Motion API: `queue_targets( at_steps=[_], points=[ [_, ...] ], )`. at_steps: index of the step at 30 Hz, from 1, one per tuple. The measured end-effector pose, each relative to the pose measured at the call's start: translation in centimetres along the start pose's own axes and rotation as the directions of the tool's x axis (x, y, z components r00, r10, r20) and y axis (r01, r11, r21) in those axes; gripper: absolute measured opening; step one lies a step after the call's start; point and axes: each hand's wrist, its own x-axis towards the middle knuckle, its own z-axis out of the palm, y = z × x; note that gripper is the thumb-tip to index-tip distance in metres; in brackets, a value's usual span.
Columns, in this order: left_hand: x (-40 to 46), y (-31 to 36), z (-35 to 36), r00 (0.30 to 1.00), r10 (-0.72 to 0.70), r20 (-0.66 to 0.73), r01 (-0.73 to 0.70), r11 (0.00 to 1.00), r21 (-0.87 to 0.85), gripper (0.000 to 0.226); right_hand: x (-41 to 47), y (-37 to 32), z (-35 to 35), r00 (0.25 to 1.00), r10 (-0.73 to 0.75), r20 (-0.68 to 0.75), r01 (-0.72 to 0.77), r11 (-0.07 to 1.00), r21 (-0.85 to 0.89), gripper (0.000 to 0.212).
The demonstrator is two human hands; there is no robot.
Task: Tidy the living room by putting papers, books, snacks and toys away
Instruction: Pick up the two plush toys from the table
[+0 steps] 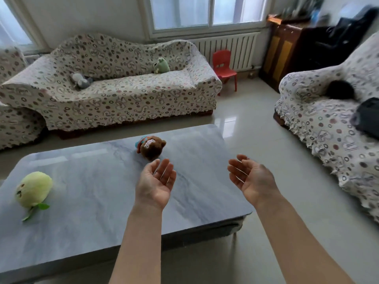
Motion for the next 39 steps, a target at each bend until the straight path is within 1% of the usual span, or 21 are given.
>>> queue_targets(
  at_steps=[3, 8, 11, 15, 20, 25, 29, 33, 39],
  points=[
    [-0.6, -0.7, 2.8, 0.997, -0.002, 0.071, -0.002, 0.998, 0.056, 0.025, -0.9, -2.6, -1.7, 0.998, -0.055, -0.043, 0.056, 0.998, 0.026, 0.020],
    [-2.0, -3.0, 7.2, 0.992, 0.007, 0.122, -0.018, 0.996, 0.090, 0.014, -1.9, -6.4, -5.2, 0.990, -0.117, -0.078, 0.120, 0.992, 0.032, 0.021],
    [-2.9, -4.6, 8.8, 0.991, 0.004, 0.130, -0.013, 0.998, 0.069, 0.014, -2.0, -8.3, -7.0, 0.989, -0.127, -0.071, 0.128, 0.992, 0.012, 0.021],
    [-3.9, -5.6, 9.6, 0.993, 0.031, 0.115, -0.033, 0.999, 0.020, 0.014, -1.4, -10.1, -8.1, 0.991, -0.126, -0.036, 0.125, 0.991, -0.042, 0.022],
    [-4.6, -4.7, 8.7, 0.991, 0.109, 0.072, -0.106, 0.993, -0.048, 0.013, -0.7, -10.8, -6.0, 0.994, -0.082, 0.078, 0.091, 0.989, -0.121, 0.020],
    [-5.6, -2.3, 6.1, 0.987, 0.159, 0.019, -0.157, 0.984, -0.089, 0.022, -0.6, -8.5, -1.1, 0.984, -0.013, 0.178, 0.047, 0.980, -0.192, 0.020],
    [-5.4, 1.2, 2.4, 0.978, 0.204, -0.033, -0.207, 0.975, -0.088, 0.018, -0.9, -4.8, 3.4, 0.971, 0.054, 0.232, -0.002, 0.975, -0.221, 0.020],
    [-4.5, 5.4, -2.5, 0.968, 0.232, -0.092, -0.238, 0.969, -0.063, 0.015, -1.1, -0.1, 7.9, 0.965, 0.118, 0.233, -0.061, 0.969, -0.239, 0.020],
    [-2.2, 9.9, -7.8, 0.972, 0.185, -0.146, -0.196, 0.978, -0.065, 0.014, 0.2, 6.7, 13.5, 0.955, 0.218, 0.201, -0.158, 0.948, -0.278, 0.019]
  ],
)
